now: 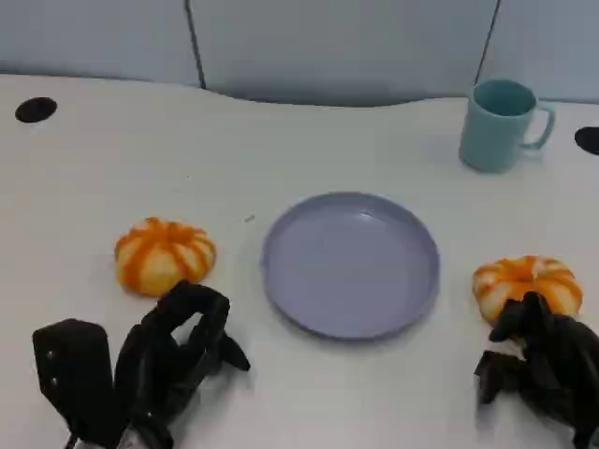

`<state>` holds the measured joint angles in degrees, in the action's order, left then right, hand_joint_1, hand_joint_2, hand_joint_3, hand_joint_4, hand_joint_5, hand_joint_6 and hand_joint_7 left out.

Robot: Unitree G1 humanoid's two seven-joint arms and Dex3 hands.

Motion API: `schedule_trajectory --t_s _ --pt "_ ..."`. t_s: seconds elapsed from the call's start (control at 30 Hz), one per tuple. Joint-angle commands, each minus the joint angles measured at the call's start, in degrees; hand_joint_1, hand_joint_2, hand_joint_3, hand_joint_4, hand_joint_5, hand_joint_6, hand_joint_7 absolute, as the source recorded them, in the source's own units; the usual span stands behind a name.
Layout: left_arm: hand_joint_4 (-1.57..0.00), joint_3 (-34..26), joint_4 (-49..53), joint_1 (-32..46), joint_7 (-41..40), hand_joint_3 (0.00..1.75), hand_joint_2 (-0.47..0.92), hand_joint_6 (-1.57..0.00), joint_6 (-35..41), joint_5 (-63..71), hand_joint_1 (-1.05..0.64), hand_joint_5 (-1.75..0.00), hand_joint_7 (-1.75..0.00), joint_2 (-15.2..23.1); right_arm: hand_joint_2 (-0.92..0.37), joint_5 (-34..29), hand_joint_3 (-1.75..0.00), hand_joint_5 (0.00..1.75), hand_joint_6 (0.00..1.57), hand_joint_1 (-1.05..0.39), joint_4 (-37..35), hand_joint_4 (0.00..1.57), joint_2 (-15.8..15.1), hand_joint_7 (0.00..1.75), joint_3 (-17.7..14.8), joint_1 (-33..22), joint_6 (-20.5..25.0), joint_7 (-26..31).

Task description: Grasp the bread from the table and place it into the plate.

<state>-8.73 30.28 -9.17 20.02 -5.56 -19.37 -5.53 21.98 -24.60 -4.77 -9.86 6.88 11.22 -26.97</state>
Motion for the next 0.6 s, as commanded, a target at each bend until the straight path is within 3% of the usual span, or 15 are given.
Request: schedule_trajectory --t_s 0.03,0.6 --pt "-0.72 -0.35 -0.2 0.75 0.66 0.39 0.92 -0.45 -0.13 -0.09 -0.62 -1.75 -1.72 0.72 -0.92 -0.61 -0.46 1.21 1.22 -0.44 0.16 1.32 -0.44 1.03 0.08 -1.82 0.31 0.21" --pt "-0.67 -0.64 -0.7 0.48 0.62 0.4 0.92 -0.41 0.72 0.01 -0.61 -1.75 -1.7 1.44 -0.92 -0.71 -0.42 1.2 1.22 -0.46 1.77 1.31 -0.06 1.07 0.67 -2.18 1.47 2.18"
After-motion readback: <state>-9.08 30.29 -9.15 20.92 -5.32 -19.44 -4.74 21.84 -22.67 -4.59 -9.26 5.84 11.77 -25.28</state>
